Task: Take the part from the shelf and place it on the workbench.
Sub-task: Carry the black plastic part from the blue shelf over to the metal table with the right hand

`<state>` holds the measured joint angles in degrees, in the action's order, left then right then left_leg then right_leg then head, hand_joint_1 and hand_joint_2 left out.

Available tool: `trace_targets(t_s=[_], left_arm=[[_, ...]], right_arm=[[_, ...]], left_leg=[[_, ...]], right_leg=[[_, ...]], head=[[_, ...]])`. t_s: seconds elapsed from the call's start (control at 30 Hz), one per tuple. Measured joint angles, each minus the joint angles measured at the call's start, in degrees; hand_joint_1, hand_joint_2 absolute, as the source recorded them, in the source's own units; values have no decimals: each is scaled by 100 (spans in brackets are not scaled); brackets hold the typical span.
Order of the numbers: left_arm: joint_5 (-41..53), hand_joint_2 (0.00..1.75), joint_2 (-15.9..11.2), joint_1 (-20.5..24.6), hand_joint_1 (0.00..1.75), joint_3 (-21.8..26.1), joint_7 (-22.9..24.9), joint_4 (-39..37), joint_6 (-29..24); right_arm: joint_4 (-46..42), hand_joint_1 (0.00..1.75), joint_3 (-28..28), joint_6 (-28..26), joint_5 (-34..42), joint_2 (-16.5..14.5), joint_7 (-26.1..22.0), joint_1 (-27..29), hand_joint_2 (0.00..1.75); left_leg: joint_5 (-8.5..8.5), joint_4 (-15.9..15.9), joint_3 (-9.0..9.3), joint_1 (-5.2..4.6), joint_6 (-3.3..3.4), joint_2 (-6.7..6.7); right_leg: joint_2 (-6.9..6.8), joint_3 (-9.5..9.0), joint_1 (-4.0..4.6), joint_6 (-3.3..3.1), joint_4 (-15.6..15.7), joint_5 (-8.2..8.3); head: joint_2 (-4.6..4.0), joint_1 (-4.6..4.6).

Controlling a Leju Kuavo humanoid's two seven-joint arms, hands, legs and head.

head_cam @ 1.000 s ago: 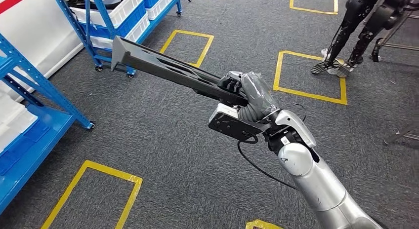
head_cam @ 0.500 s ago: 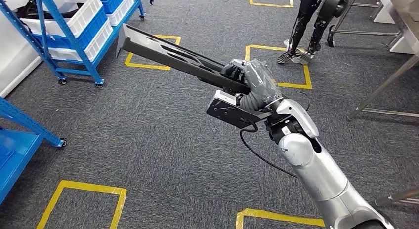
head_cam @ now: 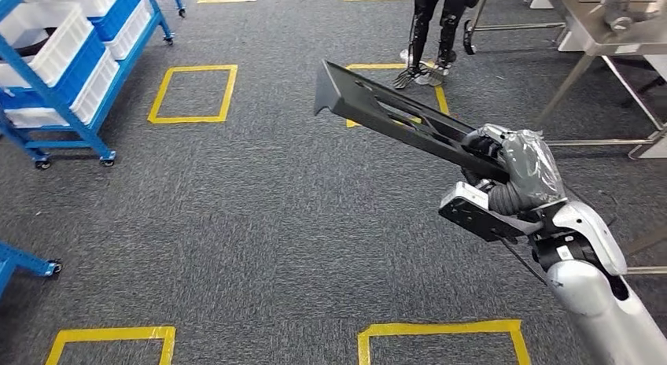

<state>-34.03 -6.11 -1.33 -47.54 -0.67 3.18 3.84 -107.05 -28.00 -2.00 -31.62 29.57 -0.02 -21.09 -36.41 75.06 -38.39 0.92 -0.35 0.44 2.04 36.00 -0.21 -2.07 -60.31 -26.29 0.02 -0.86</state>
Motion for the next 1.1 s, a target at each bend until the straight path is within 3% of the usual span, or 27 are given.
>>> trace_targets(t_s=[0.07, 0.13, 0.2, 0.27, 0.33, 0.4, 0.47, 0.5, 0.53, 0.6, 0.67, 0.7, 0.77, 0.8, 0.87, 0.9, 0.97, 1.0, 1.03, 1.1], left_arm=[[2, 175, 34, 12, 0, -50, -19, -43, -4], [-4, 175, 50, 48, 0, -93, -21, -86, -13], [-22, 175, 61, 85, 0, -114, 3, -120, -34], [-44, 175, 74, 117, 0, -130, 40, -131, -58], [-72, 175, 96, 139, 0, -155, 70, -139, -69], [-121, 175, 122, 137, 0, -171, 108, -147, -73], [-171, 175, 143, 128, 0, -178, 150, -154, -72], [-187, 175, 155, 129, 0, -181, 169, -157, -68], [-201, 175, 167, 130, 0, -186, 183, -159, -64], [-227, 175, 184, 132, 0, -195, 198, -162, -57], [-273, 175, 189, 139, 0, -209, 202, -176, -57], [-296, 175, 191, 145, 0, -218, 202, -184, -57], [-333, 175, 210, 166, 0, -238, 204, -188, -57], [-347, 175, 221, 172, 0, -247, 209, -189, -56], [-373, 175, 242, 172, 0, -263, 222, -191, -55], [-386, 175, 249, 167, 0, -275, 230, -192, -56], [-409, 175, 256, 163, 0, -300, 242, -192, -56], [-422, 175, 258, 163, 0, -314, 250, -192, -56], [-433, 175, 259, 163, 0, -326, 260, -192, -56], [-447, 175, 258, 160, 0, -351, 280, -192, -57]], right_arm=[[-136, 175, 136, 52, -55, 104, 16, 165, 175], [-251, 175, 271, 92, -98, 178, 39, 287, 175], [-338, 175, 408, 113, -115, 238, 48, 399, 175], [-389, 175, 504, 125, -118, 289, 50, 490, 175], [-428, 175, 582, 131, -123, 343, 50, 547, 175], [-453, 175, 637, 138, -133, 379, 50, 573, 175], [-460, 175, 667, 144, -142, 402, 52, 636, 175], [-461, 175, 684, 145, -150, 421, 57, 681, 175], [-462, 175, 704, 143, -168, 445, 65, 719, 175], [-464, 175, 754, 129, -297, 505, 102, 755, 175], [-470, 175, 789, 42, -824, 590, 227, 769, 175], [-472, 175, 797, -42, -1288, 651, 327, 782, 175], [-473, 175, 800, -219, -2291, 794, 532, 809, 175], [-471, 175, 802, -282, -2670, 865, 606, 816, 175], [-462, 175, 802, -353, -3173, 963, 709, 817, 175], [-453, 175, 797, -382, -3375, 991, 760, 821, 175], [-427, 175, 773, -435, -3719, 1033, 857, 852, 175], [-410, 175, 758, -462, -3887, 1061, 906, 879, 175], [-394, 175, 747, -490, -4033, 1093, 950, 908, 175], [-365, 175, 739, -545, -4250, 1161, 1018, 957, 175]], left_leg=[[393, -500, 177, -22, 72, -80], [717, -1245, 476, -42, 143, -318], [774, -1590, 624, -63, 166, -439], [807, -1690, 678, -67, 181, -324], [892, -1829, 735, -57, 230, -183], [939, -1902, 754, -64, 266, -41], [934, -1896, 745, -68, 272, 100], [923, -1886, 743, -63, 265, 170], [905, -1870, 743, -53, 250, 237], [847, -1804, 741, -38, 182, 354], [776, -1719, 741, -58, 95, 441], [754, -1701, 747, -74, 63, 480], [726, -1693, 772, -76, 12, 558], [682, -1659, 770, -60, -14, 519], [440, -1328, 638, -25, -44, 282], [252, -993, 482, -21, -41, 136], [-44, -245, 101, -35, -8, 15], [-54, -50, -18, -50, 23, -3], [52, -77, -35, -72, 68, -20], [480, -737, 224, -138, 199, -149]], right_leg=[[202, -10, 4, -1, -10, -1], [370, -6, 1, 22, -20, 5], [507, 22, -24, 84, -17, 32], [598, 47, -55, 158, 3, 64], [348, 124, -37, 204, -140, -54], [-29, 373, -26, 239, -686, -393], [-144, 646, -69, 288, -1303, -649], [-167, 670, -100, 319, -1383, -630], [-198, 585, -133, 351, -1249, -517], [-380, 194, -172, 410, -552, -213], [-524, -51, -153, 386, -85, -95], [-537, -61, -131, 348, -48, -118], [-416, -40, -121, 257, -64, -107], [-358, -38, -122, 218, -56, -98], [-243, -43, -123, 137, -32, -75], [-186, -39, -109, 110, -29, -70], [-56, -29, -61, 72, -29, -62], [17, -28, -34, 62, -30, -60], [92, -29, -11, 55, -30, -57], [243, -32, 9, 44, -30, -49]], head=[[0, -1], [0, 0], [0, -1], [0, -3], [0, 4], [0, 13], [0, 14], [0, 14], [0, 14], [0, 15], [0, 12], [0, 10], [0, 8], [0, 9], [0, 6], [0, 4], [0, 3], [0, 3], [0, 3], [0, 3]])
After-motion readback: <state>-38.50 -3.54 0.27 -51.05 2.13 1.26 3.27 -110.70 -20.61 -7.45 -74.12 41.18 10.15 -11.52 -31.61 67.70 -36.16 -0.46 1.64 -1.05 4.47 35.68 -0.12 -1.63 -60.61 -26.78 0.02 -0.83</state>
